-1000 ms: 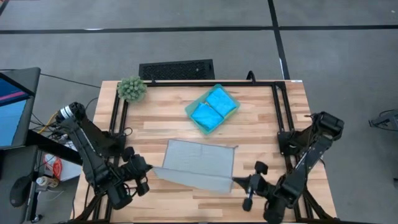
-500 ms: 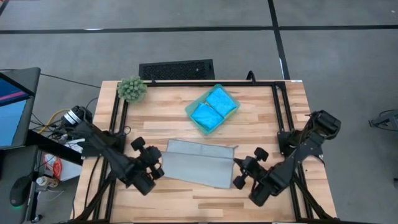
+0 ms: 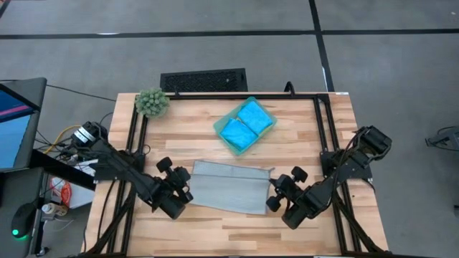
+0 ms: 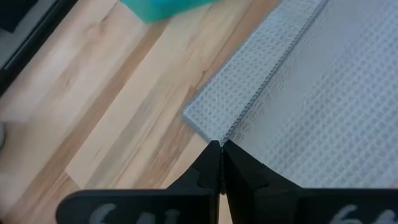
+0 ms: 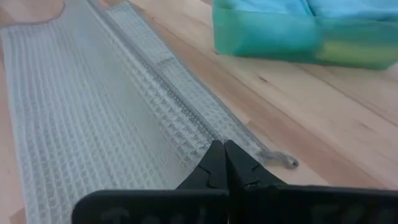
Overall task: Fold microfiber towels
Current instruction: Fold the gray microfiber towel
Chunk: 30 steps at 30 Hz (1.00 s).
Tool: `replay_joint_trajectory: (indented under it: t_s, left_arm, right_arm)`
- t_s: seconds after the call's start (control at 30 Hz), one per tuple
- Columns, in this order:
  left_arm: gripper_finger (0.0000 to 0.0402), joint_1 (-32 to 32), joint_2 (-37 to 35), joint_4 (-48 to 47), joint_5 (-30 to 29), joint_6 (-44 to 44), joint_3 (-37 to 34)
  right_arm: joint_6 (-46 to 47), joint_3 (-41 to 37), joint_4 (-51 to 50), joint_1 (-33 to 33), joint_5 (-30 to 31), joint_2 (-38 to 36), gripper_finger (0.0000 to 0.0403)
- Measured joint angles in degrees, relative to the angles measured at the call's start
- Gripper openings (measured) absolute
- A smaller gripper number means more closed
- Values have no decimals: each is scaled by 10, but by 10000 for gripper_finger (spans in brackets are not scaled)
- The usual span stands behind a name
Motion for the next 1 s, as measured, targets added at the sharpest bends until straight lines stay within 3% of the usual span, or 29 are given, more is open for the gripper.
replay_joint_trajectory:
  t_s: [0.17,0.37,0.6,0.77,0.9,1.0]
  left_arm:
    - [0,15,0,27,1,15,-15]
    - [11,16,0,42,3,26,-32]
    - [106,16,0,53,-33,99,-32]
    - [173,30,0,74,-44,150,-32]
    - [195,42,0,105,-35,160,-32]
    - [194,34,0,124,31,230,-32]
  right_arm:
    - [0,0,-1,-2,-8,3,9]
    - [9,0,-4,-14,-30,25,55]
    - [4,-1,1,-33,-52,37,104]
    - [-41,6,1,-22,-25,33,124]
    - [-42,4,-18,-37,-42,22,135]
    - [-136,4,50,-34,-92,21,142]
